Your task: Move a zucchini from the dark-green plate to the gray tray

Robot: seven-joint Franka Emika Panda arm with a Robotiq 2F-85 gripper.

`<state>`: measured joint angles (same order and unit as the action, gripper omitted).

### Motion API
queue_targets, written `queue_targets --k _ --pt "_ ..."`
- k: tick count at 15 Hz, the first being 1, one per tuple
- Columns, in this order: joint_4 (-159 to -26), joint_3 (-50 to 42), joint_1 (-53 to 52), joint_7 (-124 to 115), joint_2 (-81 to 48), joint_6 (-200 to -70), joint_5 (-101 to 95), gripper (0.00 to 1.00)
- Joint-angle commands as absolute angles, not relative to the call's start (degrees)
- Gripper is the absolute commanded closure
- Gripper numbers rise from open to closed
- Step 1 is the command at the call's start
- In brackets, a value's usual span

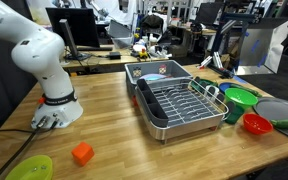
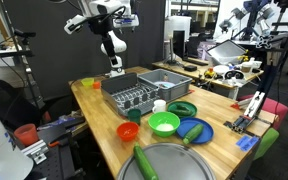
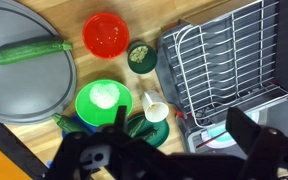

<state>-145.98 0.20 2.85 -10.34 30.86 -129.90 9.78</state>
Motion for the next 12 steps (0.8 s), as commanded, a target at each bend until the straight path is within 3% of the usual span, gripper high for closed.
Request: queue_targets --k 1,12 --pt "-142.9 -1.6 2.3 -8.6 25.8 -132.9 11.3 0.00" --pt "-120.6 -6.3 3.1 -2.4 -2.8 -132.8 23.0 0.00"
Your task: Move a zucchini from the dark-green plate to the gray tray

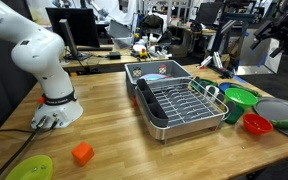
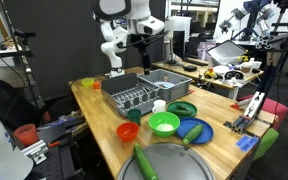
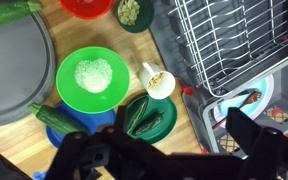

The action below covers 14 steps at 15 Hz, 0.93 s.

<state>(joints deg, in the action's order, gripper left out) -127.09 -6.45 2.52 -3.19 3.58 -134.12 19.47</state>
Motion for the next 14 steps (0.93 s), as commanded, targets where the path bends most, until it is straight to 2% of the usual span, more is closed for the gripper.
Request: queue_targets --k 1,14 --pt "-118.0 -6.1 3.4 -3.3 -5.4 -132.6 23.6 0.00" --pt "-115.8 -5.3 3.8 -4.6 -8.0 -133.9 22.8 0.00"
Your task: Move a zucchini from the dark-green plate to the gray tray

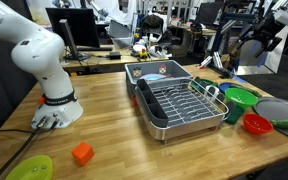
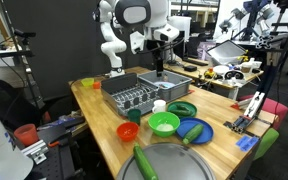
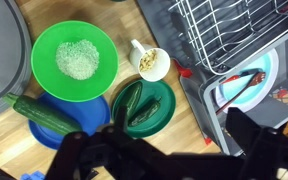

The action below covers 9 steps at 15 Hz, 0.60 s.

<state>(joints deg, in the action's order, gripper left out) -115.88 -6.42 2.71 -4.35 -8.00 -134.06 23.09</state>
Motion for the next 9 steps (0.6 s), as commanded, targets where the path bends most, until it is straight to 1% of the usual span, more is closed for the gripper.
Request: queue_targets --k 1,5,9 --pt "-115.8 -5.3 3.8 -4.6 -8.0 -133.9 22.8 0.00" --pt "-111.7 -5.8 4.8 -6.0 -12.3 -133.1 23.6 0.00" --pt "-104.1 -4.9 6.6 -5.4 -20.6 -132.2 24.7 0.00"
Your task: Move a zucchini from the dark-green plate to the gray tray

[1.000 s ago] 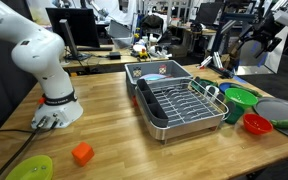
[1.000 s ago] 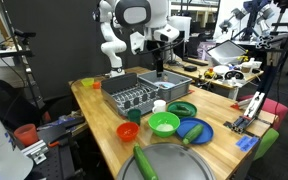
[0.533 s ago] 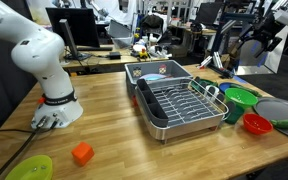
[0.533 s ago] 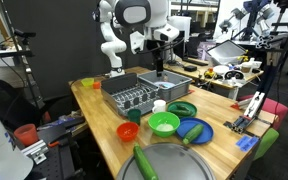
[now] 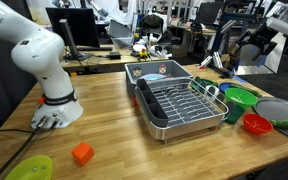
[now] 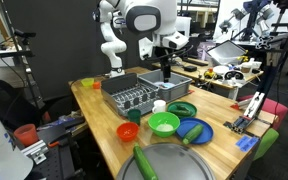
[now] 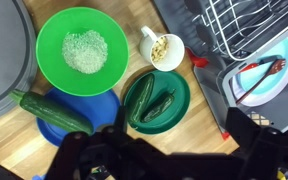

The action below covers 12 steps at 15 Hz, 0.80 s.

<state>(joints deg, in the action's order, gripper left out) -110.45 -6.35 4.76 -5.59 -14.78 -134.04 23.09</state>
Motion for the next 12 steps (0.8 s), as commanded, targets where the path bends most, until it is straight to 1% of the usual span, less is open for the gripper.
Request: queue_targets --k 1,7,12 --pt "-101.3 -4.2 7.1 -4.9 -23.4 -131.8 25.6 0.00" --pt "-85.2 -1.7 9.5 -8.7 -38.3 -126.7 26.9 0.00" --pt "-73.9 -0.9 11.2 -13.1 -48.4 -119.9 26.8 0.00"
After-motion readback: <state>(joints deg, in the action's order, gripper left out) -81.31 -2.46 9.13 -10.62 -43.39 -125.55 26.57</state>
